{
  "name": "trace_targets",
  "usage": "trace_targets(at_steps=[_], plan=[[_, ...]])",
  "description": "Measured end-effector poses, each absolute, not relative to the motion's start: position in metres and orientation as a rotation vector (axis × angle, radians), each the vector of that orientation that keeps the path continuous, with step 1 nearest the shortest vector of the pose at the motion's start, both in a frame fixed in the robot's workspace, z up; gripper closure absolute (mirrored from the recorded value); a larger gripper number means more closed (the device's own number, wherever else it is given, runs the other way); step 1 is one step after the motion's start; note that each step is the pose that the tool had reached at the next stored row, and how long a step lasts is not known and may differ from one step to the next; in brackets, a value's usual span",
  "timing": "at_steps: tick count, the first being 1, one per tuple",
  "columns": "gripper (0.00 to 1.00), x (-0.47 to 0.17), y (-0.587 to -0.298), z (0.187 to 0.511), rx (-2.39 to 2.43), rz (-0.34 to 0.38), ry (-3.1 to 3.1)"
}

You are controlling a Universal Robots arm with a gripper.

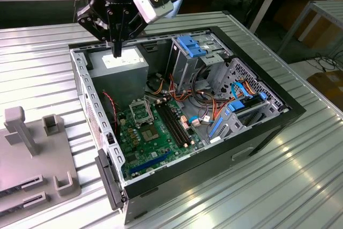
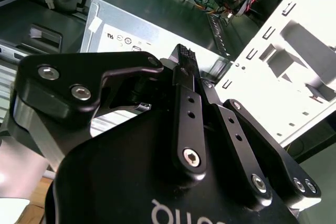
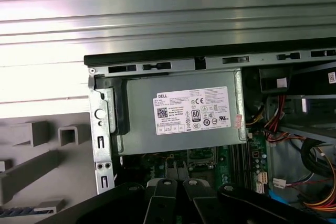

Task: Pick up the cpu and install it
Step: 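Reach for the cpu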

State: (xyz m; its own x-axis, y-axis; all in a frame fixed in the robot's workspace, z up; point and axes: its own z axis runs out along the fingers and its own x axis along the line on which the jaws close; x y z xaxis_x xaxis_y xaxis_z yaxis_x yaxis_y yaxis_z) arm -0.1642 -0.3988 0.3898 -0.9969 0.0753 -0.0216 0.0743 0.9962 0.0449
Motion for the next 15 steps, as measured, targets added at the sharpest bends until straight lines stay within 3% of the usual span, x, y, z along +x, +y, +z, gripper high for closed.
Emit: trace_targets(at_steps=[15], plan=[[0.89,-0.1698,-0.3988,0.3893,0.117,0.069,3.116]])
